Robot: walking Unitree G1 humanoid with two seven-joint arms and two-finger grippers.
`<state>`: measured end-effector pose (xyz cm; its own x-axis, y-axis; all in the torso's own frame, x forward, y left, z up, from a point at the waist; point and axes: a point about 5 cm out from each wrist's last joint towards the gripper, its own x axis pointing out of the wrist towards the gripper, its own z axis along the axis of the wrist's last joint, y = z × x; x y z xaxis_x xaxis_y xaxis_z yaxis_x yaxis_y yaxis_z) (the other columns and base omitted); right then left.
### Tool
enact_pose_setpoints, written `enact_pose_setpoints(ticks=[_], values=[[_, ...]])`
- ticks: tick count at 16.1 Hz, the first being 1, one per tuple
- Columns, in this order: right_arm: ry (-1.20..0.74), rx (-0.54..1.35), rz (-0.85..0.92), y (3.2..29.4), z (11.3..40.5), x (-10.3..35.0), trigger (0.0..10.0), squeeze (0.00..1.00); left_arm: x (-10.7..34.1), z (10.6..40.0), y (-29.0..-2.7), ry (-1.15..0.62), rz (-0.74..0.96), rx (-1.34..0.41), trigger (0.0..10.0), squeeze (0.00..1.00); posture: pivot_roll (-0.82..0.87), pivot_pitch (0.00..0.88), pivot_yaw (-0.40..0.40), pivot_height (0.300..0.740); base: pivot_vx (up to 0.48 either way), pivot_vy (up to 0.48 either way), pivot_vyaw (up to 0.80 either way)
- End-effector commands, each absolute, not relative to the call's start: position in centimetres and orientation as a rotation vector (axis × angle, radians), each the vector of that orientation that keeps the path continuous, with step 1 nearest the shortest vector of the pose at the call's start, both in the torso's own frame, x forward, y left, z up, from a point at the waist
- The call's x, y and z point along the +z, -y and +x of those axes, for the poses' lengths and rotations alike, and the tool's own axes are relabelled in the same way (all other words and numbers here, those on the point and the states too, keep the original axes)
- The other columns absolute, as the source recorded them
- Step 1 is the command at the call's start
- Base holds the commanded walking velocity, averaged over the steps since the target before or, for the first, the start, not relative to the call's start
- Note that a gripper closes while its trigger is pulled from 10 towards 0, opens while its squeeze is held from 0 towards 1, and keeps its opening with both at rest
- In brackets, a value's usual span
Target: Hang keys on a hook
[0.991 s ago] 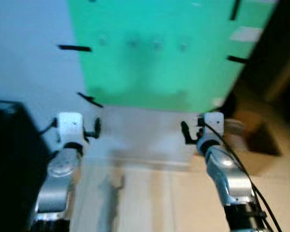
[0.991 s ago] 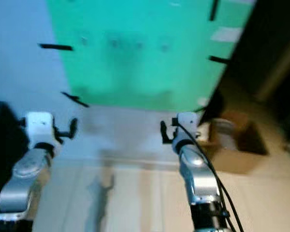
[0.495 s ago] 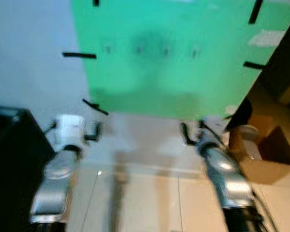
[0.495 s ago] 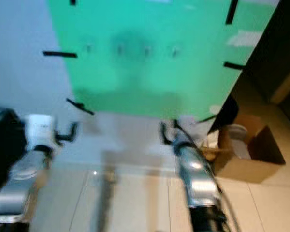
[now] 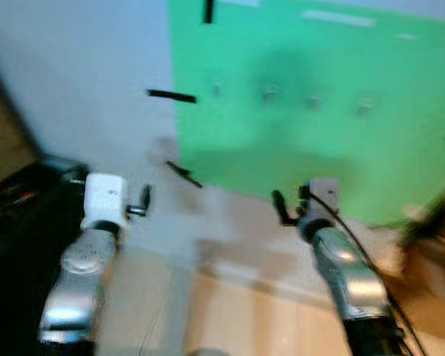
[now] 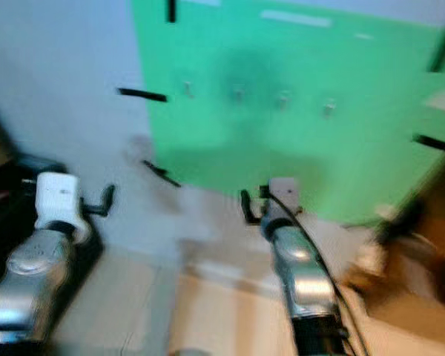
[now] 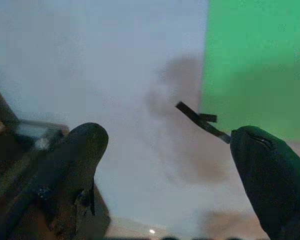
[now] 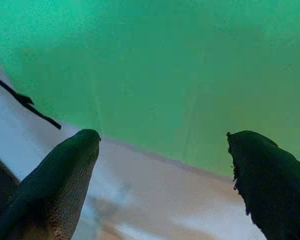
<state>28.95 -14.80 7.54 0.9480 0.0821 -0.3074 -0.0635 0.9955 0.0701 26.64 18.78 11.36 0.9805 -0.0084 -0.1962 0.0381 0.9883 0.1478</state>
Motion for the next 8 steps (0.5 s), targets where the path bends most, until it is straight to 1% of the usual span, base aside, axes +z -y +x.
enact_pose_setpoints(ticks=[1, 8], values=[[-0.292, 0.107, 0.08, 14.02, 29.32, 8.22, 10.0, 1.0, 11.82, 26.51, -19.46, -0.185, 0.177, -0.006, 10.0, 0.28, 0.04, 0.0, -0.035, 0.74, 0.337, 0.0, 0.8], [-0.303, 0.146, 0.098, 13.77, 29.17, 8.0, 10.0, 1.0, 11.79, 26.13, -19.46, -0.187, 0.187, -0.007, 10.0, 0.29, 0.04, 0.0, -0.029, 0.74, 0.341, 0.0, 0.8]])
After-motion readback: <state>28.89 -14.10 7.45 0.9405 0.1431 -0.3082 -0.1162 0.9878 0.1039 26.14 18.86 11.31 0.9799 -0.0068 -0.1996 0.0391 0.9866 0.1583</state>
